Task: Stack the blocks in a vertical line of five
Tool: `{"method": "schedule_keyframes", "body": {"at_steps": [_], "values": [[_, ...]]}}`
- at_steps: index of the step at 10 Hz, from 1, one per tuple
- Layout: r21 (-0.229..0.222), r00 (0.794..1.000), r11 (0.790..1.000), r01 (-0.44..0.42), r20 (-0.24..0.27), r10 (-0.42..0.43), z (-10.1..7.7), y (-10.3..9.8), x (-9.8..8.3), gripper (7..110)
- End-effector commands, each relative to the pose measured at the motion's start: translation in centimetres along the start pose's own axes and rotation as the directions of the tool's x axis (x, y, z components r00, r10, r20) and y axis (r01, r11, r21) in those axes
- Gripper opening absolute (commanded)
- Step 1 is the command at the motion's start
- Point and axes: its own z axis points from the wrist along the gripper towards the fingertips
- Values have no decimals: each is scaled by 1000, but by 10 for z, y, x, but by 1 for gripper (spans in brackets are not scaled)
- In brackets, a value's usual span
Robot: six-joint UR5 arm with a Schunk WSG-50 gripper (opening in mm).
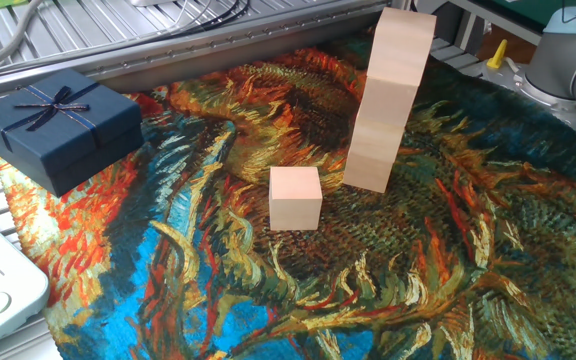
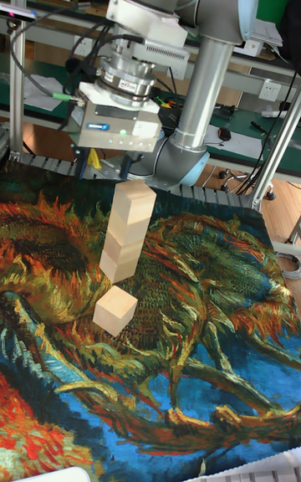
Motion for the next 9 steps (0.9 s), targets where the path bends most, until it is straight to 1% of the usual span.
{"method": "schedule_keyframes", "body": {"at_steps": [1,2,3,4,5,6,8,9], "values": [[91,999,996,25,32,-28,0,-26,-6,66],[77,999,997,21,42,-24,4,-26,-8,66],[43,998,999,25,61,-28,15,-23,-17,66],[28,996,999,27,79,-29,27,-25,-29,66],[32,996,999,31,88,-34,36,-30,-36,66],[33,996,999,36,86,-38,39,-31,-37,66],[8,998,1000,26,64,-27,29,-22,-23,66],[13,999,999,35,41,-35,29,-23,-17,66]]}}
